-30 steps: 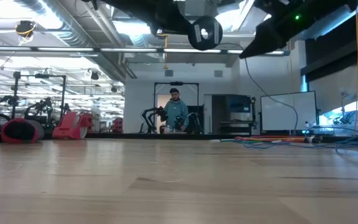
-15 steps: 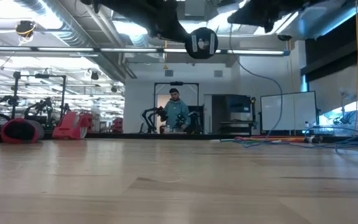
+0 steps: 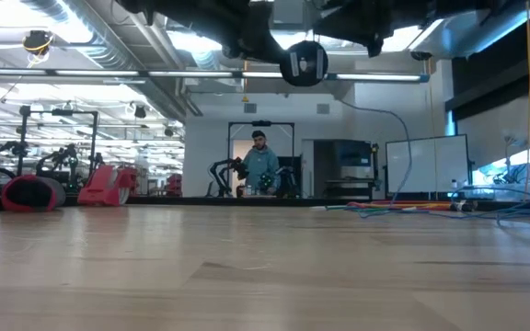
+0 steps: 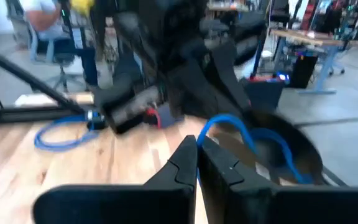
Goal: Coil cords
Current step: Coil the blue cable wire on the black spool
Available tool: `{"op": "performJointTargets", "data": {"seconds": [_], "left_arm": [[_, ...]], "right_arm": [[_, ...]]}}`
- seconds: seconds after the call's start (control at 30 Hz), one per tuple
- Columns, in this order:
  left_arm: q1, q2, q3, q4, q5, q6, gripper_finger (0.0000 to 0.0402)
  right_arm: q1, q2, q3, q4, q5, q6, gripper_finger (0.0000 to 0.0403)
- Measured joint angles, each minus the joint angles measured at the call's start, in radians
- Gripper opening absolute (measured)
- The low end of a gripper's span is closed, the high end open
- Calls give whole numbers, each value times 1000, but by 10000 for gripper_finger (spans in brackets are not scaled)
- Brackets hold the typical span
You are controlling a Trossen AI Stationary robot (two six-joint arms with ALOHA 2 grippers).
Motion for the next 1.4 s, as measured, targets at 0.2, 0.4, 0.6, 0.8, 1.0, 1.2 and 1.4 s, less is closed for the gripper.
{"op": "performJointTargets", "data": {"seconds": [0.2,0.4,0.6,0.8,1.0,1.2,1.4], "left_arm": [[0,5,0,3,1,-5,5],[-1,6,0,57,1,-39,5],[-17,6,0,119,4,-74,5],[-30,6,0,165,5,-94,5],[-48,-7,0,174,6,-96,5],[-63,-7,-2,167,5,-67,5],[-62,-15,0,181,5,-66,5]], "right_arm": [[0,66,0,120,-10,0,11],[0,152,0,217,-9,-1,11],[0,213,0,266,2,-1,11],[0,216,0,248,48,-32,11],[0,216,1,125,92,-71,11],[0,214,3,63,116,-81,12],[0,208,-1,48,124,-83,39]]}}
